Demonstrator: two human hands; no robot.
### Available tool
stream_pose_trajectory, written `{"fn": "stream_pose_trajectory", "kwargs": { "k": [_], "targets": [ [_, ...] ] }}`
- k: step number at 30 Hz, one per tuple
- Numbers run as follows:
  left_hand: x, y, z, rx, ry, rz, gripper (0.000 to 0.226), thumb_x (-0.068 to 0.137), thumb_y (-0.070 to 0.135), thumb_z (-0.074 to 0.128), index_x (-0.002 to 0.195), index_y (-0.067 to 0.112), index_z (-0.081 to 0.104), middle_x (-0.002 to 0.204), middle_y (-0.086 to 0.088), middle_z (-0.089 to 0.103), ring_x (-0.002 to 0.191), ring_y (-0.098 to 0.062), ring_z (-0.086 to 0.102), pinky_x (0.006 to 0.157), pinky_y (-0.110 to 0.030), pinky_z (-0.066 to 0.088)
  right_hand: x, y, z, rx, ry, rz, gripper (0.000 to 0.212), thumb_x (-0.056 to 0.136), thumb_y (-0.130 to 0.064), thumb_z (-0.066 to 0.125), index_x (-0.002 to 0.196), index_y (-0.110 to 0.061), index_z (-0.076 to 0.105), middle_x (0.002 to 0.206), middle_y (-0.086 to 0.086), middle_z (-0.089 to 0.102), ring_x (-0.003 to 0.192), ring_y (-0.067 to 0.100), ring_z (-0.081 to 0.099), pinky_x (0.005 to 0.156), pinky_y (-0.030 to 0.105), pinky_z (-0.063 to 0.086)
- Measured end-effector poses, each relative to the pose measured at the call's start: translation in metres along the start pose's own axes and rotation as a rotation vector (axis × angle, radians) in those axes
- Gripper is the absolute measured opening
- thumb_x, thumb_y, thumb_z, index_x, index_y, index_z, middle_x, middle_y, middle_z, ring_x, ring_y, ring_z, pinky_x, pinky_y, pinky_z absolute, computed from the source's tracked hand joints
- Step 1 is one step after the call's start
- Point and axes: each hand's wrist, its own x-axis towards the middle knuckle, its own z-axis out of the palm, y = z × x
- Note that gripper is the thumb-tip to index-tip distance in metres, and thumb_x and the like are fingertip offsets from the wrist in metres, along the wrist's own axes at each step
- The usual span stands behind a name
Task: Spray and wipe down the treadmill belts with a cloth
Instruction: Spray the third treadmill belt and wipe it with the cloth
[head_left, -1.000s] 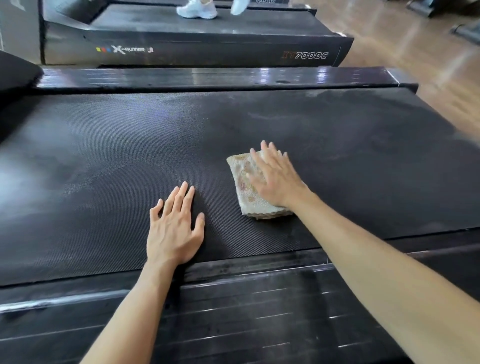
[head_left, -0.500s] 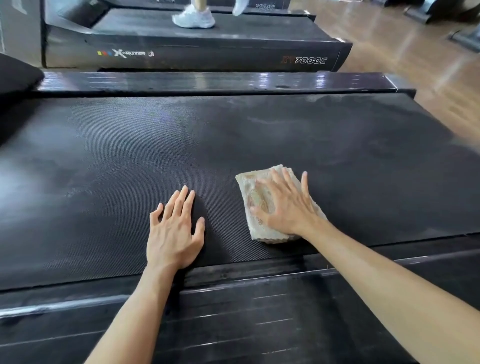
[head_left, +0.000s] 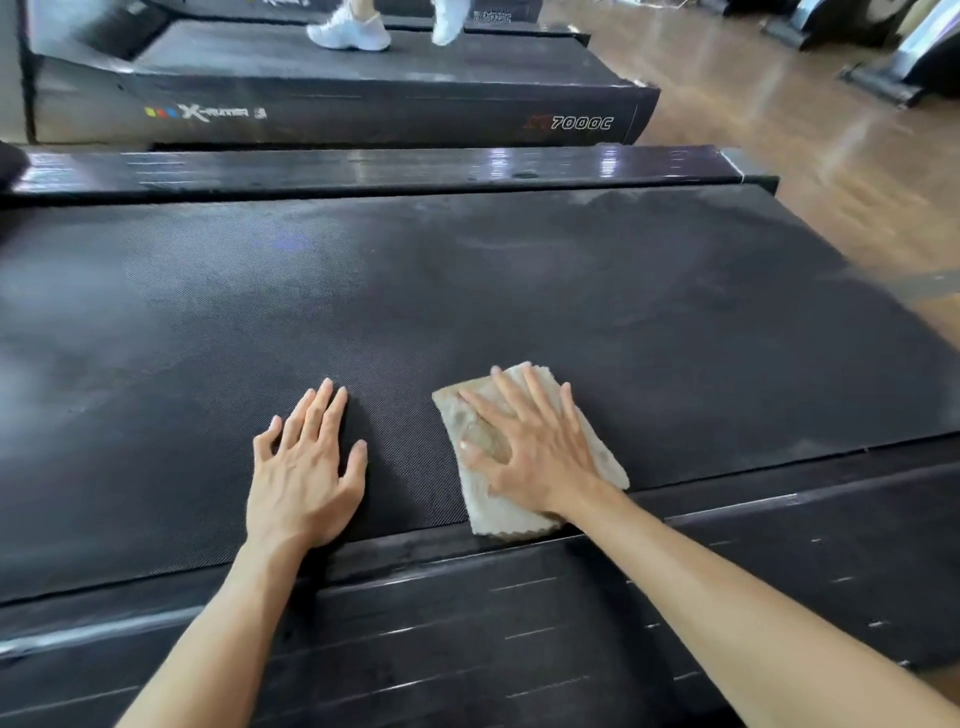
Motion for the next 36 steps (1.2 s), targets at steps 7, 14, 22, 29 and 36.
{"fn": "stream_pose_trajectory", "kwargs": {
  "k": [7,14,22,29,36],
  "targets": [
    [0.000,0.000,-0.001,0.008,-0.017,0.000,0.078,0.090,0.057,0.017,0.161,0.025,0.023,0.170,0.009,0.011,0.156,-0.009,0.007,0.125,-0.042,0.010,0.062,0.000,0.000,-0.098,-0.002,0.215,0.071,0.097,-0.071,0.029,0.162,-0.048,0.011,0.174,-0.003,0.000,0.159,0.031,-0.013,0.123,0.064,-0.007],
    [0.001,-0.001,0.000,0.001,-0.014,0.002,0.078,0.091,0.058,0.016,0.161,0.025,0.023,0.170,0.010,0.010,0.156,-0.008,0.007,0.125,-0.042,0.011,0.003,0.010,-0.003,-0.022,0.015,0.024,0.071,0.095,-0.075,0.030,0.160,-0.053,0.013,0.174,-0.006,0.001,0.159,0.021,-0.013,0.127,0.055,-0.006],
    [0.000,0.000,-0.001,0.008,-0.035,-0.007,0.079,0.090,0.058,0.012,0.162,0.027,0.019,0.170,0.012,0.007,0.156,-0.007,0.003,0.125,-0.040,0.007,0.082,0.015,-0.011,-0.093,-0.028,0.273,0.069,0.100,-0.065,0.027,0.164,-0.045,0.008,0.174,0.000,-0.003,0.158,0.031,-0.015,0.124,0.059,-0.010],
    [0.035,0.004,-0.007,-0.020,-0.083,0.050,0.091,0.081,0.067,0.001,0.163,0.027,0.004,0.169,0.013,-0.006,0.153,0.000,-0.011,0.125,-0.035,-0.007,0.020,0.020,-0.008,-0.047,0.012,0.136,0.070,0.096,-0.070,0.030,0.161,-0.053,0.008,0.174,-0.006,-0.004,0.158,0.022,-0.018,0.126,0.048,-0.014],
    [0.136,0.006,0.003,-0.034,-0.055,0.041,0.081,0.093,0.067,0.015,0.163,0.027,0.009,0.170,0.012,-0.005,0.154,-0.002,-0.008,0.126,-0.040,-0.006,0.094,0.050,-0.010,-0.093,0.078,0.420,0.069,0.099,-0.067,0.026,0.162,-0.048,0.006,0.174,0.002,0.001,0.159,0.032,-0.009,0.125,0.058,-0.008]
  ]
}}
